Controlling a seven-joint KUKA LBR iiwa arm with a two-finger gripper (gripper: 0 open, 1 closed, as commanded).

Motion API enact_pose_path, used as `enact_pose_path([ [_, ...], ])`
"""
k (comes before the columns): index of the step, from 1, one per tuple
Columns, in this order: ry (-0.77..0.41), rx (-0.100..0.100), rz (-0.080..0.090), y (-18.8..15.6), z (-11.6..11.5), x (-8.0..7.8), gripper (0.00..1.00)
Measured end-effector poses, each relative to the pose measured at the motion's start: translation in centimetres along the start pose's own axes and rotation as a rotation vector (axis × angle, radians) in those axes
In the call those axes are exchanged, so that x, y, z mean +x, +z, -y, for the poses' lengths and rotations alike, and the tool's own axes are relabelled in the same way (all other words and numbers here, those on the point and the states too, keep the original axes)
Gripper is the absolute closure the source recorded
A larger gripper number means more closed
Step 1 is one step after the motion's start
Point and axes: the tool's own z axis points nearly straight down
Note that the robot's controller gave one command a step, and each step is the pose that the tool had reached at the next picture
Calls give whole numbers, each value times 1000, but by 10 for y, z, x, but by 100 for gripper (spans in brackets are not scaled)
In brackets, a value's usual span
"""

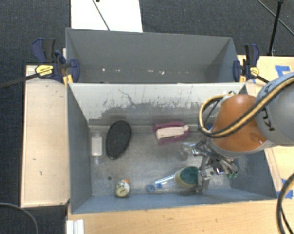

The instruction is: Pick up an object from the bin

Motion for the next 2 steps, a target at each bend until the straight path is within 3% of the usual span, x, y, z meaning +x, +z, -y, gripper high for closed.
enact_pose_path([
  [1, -1, 4, 1, -1, 4, 1, 100],
  [2, 1, 7, 12, -148, -9, -23, 100],
])
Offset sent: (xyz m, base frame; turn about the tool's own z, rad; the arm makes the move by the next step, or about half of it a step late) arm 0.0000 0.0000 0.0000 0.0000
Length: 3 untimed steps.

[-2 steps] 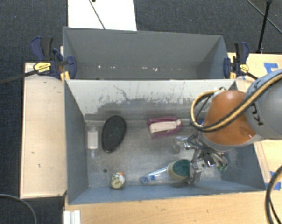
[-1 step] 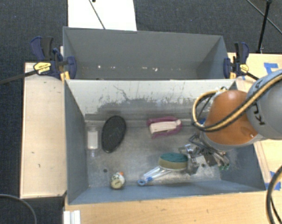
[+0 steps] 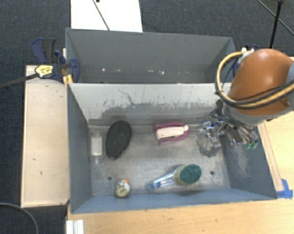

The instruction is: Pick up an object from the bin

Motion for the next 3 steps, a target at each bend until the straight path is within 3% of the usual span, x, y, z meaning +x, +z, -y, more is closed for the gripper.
enact_pose_path([
  [1, -3, -2, -10, 5, 0, 2, 0],
  [2, -264, -1, 3, 147, -19, 33, 0],
  [3, -267, -4, -7, 146, -20, 36, 100],
])
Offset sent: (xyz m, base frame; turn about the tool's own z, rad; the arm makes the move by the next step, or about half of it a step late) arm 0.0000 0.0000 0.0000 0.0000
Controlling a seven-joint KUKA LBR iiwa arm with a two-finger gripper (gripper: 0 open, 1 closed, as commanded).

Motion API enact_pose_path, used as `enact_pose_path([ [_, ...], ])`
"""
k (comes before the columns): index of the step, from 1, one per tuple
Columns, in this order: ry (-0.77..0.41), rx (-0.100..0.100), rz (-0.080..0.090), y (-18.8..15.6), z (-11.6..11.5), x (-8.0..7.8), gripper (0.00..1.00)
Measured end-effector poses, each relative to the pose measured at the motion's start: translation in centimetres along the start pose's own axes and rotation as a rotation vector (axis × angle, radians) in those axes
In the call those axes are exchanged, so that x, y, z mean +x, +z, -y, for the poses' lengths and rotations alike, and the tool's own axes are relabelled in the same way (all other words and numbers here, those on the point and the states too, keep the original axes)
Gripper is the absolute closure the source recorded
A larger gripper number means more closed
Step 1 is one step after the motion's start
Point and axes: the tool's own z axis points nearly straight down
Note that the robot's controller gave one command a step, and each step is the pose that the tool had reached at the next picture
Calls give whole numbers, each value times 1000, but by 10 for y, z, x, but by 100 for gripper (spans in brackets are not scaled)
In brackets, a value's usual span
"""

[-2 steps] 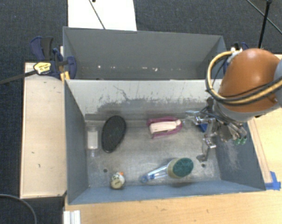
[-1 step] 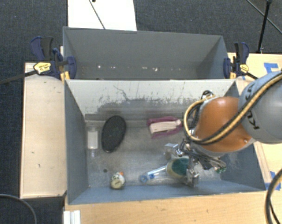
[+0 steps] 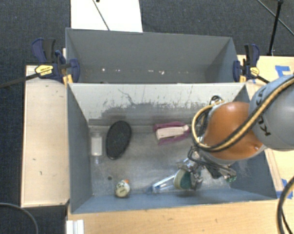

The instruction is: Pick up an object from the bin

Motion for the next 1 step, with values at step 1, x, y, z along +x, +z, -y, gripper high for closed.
enact_pose_path([
  [1, 14, 4, 6, -130, -1, -10, 100],
])
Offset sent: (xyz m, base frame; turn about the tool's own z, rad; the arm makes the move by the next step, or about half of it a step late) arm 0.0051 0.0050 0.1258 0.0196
